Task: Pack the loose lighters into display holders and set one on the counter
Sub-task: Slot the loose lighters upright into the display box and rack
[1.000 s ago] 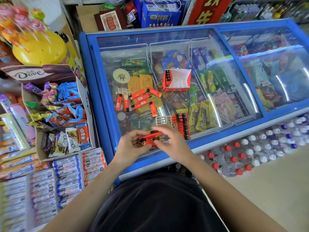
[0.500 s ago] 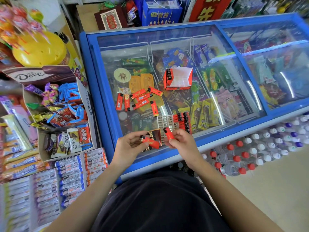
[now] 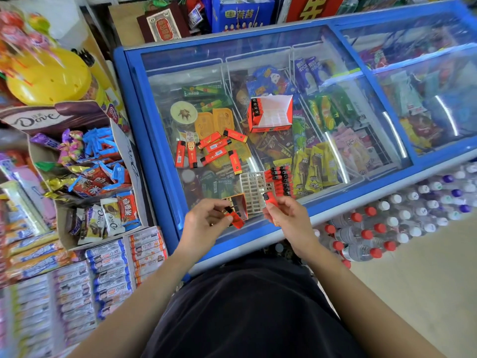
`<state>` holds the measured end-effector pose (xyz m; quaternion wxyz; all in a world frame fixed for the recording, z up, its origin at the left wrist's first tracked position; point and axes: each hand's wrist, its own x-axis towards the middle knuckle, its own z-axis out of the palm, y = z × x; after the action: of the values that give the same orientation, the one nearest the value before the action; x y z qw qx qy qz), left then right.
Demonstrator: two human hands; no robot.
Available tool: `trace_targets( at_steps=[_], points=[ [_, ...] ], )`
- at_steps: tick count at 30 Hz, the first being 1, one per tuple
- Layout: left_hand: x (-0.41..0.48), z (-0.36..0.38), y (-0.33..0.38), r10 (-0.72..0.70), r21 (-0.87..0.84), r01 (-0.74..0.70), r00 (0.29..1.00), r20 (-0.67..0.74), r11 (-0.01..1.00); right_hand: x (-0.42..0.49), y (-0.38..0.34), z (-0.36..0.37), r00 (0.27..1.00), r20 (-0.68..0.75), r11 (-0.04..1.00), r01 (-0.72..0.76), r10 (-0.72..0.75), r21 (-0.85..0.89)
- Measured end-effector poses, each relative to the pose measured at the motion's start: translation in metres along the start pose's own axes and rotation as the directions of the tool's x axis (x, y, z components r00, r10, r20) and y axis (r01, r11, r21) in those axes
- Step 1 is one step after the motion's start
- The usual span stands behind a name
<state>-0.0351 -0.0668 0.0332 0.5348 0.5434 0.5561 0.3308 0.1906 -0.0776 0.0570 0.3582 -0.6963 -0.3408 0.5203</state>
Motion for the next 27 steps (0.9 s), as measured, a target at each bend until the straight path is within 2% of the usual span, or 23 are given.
trace_targets(
  at_steps=[2,4,6,11,15,20,27],
  points=[
    [0.003,0.009,-0.007,0.162,0.207,-0.164,0.986,0.024,0.964,0.001,0.002,-0.003,0.999,-0.041,0.997,0.022,-0.025,-0.069],
    [0.007,0.015,-0.016,0.302,0.402,-0.301,0.951,0.064,0.865,0.003,0.003,-0.006,0.996,-0.07,0.988,0.045,-0.056,-0.147],
    [0.01,0.019,-0.024,0.343,0.487,-0.336,0.936,0.078,0.806,0.004,0.004,-0.01,0.993,-0.085,0.977,0.06,-0.079,-0.204],
    [0.013,0.028,-0.041,0.461,0.572,-0.407,0.886,0.055,0.712,0.006,0.001,-0.018,0.99,-0.04,0.967,0.126,-0.138,-0.219],
    [0.016,0.034,-0.047,0.493,0.604,-0.402,0.87,0.017,0.688,0.011,0.001,-0.026,0.978,-0.002,0.933,0.2,-0.21,-0.3],
    [0.014,0.034,-0.049,0.54,0.627,-0.416,0.842,-0.009,0.659,0.023,-0.001,-0.033,0.973,-0.028,0.902,0.203,-0.231,-0.381],
    [0.02,0.038,-0.054,0.55,0.699,-0.425,0.833,0.055,0.575,0.043,-0.007,-0.042,0.962,-0.042,0.865,0.225,-0.271,-0.448]
  ],
)
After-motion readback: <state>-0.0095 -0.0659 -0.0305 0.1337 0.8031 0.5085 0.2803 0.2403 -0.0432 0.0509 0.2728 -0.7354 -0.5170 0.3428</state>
